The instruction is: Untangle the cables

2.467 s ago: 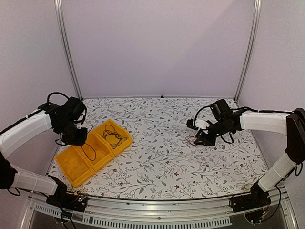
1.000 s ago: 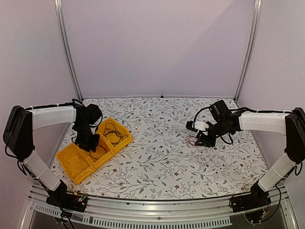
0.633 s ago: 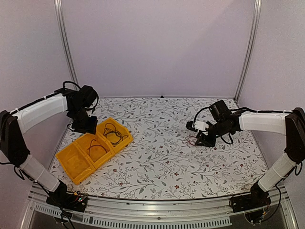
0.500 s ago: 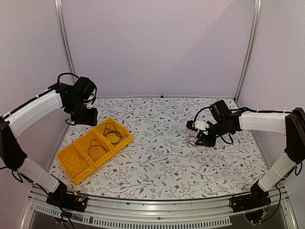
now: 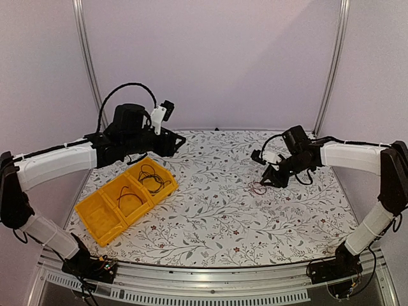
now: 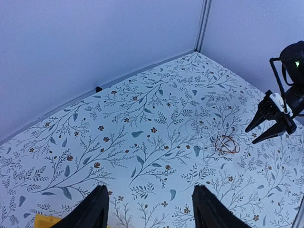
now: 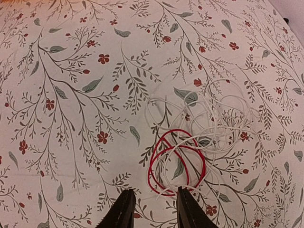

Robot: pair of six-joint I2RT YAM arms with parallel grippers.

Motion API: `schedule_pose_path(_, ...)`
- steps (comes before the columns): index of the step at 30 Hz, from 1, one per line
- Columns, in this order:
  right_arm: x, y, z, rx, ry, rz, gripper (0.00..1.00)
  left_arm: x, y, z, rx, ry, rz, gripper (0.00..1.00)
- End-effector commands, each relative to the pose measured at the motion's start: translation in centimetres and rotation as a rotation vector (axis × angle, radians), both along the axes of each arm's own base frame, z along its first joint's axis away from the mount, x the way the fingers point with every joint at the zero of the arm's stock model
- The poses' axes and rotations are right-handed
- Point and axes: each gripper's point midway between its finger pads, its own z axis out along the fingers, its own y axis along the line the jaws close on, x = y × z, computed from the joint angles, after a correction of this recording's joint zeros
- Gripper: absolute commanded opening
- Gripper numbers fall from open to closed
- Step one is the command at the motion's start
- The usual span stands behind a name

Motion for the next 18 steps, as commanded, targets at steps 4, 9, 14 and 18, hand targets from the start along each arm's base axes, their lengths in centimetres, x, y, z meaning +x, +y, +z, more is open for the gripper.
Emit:
schedule_pose_path(4,-1.3,2.2,-1.8,-0.076,0.07,0.057,0.34,-0.8,-0.8,1.5,-0.172,-0.152,-0.1,0.66)
schedule_pose_path(9,0.5,2.4,-3.6,-0.151,0.062,0.009,0.33,0.6,1.5,2.5,-0.267,-0.125,0.108,0.7)
schedule_pose_path(14,1.4,2.9,-3.9,-0.17,0.041,-0.012,0.33,1.9,4.6,3.3,-0.448,-0.008,0.303,0.77)
schedule_pose_path(18,1.9,3.2,-4.0,-0.2,0.028,-0.019,0.33,2.0,4.8,3.7,-0.577,0.079,0.212,0.8)
